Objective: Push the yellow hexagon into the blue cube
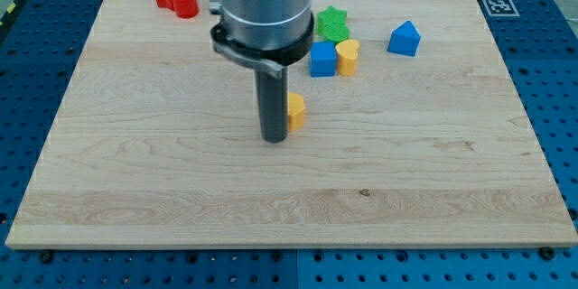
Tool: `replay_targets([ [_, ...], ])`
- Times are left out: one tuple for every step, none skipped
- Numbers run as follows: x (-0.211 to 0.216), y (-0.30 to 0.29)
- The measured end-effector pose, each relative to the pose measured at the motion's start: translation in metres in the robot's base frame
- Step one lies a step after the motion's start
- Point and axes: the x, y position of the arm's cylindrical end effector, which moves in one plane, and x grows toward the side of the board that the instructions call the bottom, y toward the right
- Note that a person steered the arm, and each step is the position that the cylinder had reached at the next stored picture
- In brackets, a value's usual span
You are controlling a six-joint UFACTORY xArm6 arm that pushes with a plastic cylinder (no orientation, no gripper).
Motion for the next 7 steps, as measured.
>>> replay_targets([
  [-0.015, 0.024],
  [-0.031, 0.046],
  [-0.049, 0.052],
  [-0.059, 0.055],
  [-0.060, 0.055],
  [-0.060, 0.055],
  [-0.052, 0.053],
])
